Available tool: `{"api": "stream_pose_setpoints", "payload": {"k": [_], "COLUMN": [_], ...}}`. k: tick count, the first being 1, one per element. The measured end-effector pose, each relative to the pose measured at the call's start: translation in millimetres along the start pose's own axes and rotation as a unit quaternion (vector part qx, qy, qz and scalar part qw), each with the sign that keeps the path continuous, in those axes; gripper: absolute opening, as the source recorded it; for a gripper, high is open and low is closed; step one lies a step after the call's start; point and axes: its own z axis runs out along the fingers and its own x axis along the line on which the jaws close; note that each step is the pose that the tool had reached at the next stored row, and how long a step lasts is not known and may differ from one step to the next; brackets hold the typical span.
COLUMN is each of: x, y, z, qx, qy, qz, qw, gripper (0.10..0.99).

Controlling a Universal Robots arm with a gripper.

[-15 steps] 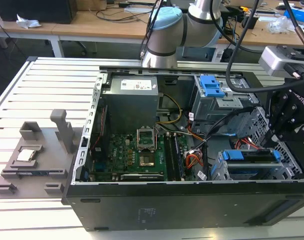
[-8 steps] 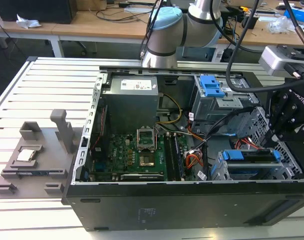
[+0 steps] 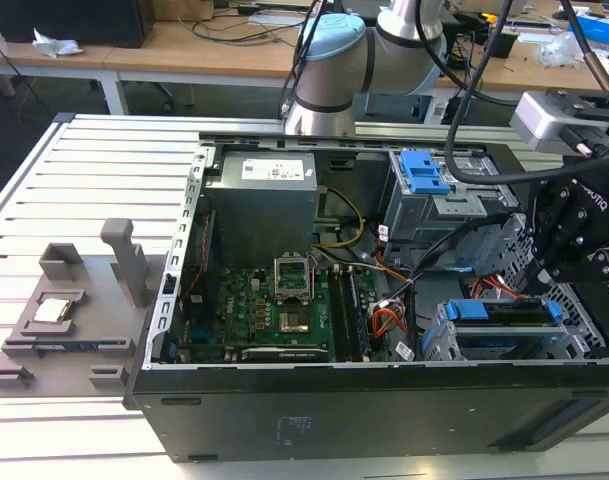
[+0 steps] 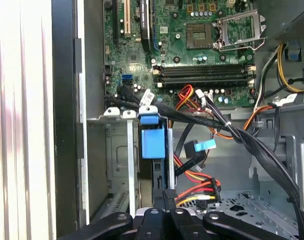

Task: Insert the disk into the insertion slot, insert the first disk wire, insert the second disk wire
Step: 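Insert the second disk wire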

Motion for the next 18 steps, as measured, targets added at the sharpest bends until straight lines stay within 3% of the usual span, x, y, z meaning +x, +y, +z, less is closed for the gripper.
{"api": "stream_pose_setpoints", "payload": {"k": [2, 5, 6, 8, 12, 14, 18], "x": [-4.4, -23.7, -34.0, -45.5, -56.7, -62.6, -63.2], "y": [6.8, 9.3, 10.6, 13.1, 16.3, 20.5, 22.3], "z": [0.0, -0.9, -1.5, -1.6, -1.0, -0.3, -0.1], "qx": [0.0001, 0.0005, 0.0007, 0.0013, 0.0022, 0.0024, 0.0025], "qy": [0.0005, 0.0037, 0.0059, 0.012, 0.0235, 0.0241, 0.0242], "qz": [-0.001, -0.005, -0.007, -0.012, -0.02, -0.022, -0.023], "qw": [1.0, 1.0, 1.0, 0.9998, 0.9995, 0.9995, 0.9994], "gripper": [0.106, 0.106, 0.106, 0.106, 0.106, 0.106, 0.106]}}
